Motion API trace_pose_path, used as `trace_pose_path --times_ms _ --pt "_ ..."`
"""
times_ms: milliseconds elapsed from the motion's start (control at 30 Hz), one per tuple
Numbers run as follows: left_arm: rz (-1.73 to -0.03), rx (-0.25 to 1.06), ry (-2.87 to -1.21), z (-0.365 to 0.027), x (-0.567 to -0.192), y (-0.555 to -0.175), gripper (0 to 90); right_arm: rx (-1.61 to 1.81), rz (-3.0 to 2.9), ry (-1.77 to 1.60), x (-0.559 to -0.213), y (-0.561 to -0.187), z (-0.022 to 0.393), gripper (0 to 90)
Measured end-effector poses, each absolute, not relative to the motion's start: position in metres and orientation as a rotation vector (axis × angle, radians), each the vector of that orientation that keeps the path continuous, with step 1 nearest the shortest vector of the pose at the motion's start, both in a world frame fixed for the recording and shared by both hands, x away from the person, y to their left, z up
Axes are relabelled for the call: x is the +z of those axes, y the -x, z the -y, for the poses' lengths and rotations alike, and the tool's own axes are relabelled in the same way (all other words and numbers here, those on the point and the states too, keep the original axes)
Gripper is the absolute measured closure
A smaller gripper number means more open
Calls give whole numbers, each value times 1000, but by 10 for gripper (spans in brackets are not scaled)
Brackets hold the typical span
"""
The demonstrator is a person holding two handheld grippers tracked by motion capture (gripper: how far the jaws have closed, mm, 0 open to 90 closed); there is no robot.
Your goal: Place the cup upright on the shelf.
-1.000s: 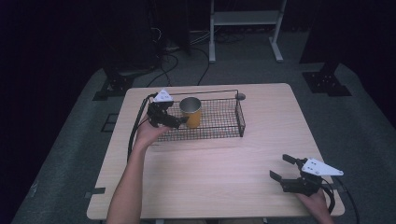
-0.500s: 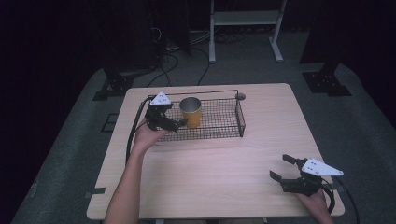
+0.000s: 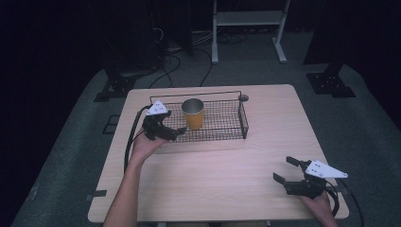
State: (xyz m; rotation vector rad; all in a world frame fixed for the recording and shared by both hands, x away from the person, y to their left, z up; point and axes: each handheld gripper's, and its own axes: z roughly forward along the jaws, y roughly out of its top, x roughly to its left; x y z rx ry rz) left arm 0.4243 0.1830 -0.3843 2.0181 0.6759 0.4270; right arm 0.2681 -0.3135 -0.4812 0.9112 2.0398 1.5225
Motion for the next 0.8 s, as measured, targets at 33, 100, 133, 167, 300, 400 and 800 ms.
trace_pose_path --times_ms 33,100,133,167,300,400,800 --pt "-678 425 -2016 -183 -385 -423 22 1523 -2040 -912 -481 -268 314 136" --pt "-677 415 -2013 -184 -386 -421 22 1523 -2040 -912 -481 -268 314 136" --pt "-673 420 -2006 -184 -386 -419 22 1523 -2040 -913 -481 -268 314 136" --pt "-669 427 -2002 -184 -386 -417 22 1523 -2039 -913 -481 -268 314 136" --pt "-663 426 -1991 -184 -389 -411 22 1524 -2039 -913 -481 -268 314 136" --pt "-659 424 -1984 -184 -390 -407 22 1523 -2040 -911 -481 -268 314 136" --pt "-654 425 -1971 -186 -397 -392 22 1523 -2041 -909 -481 -268 313 136"
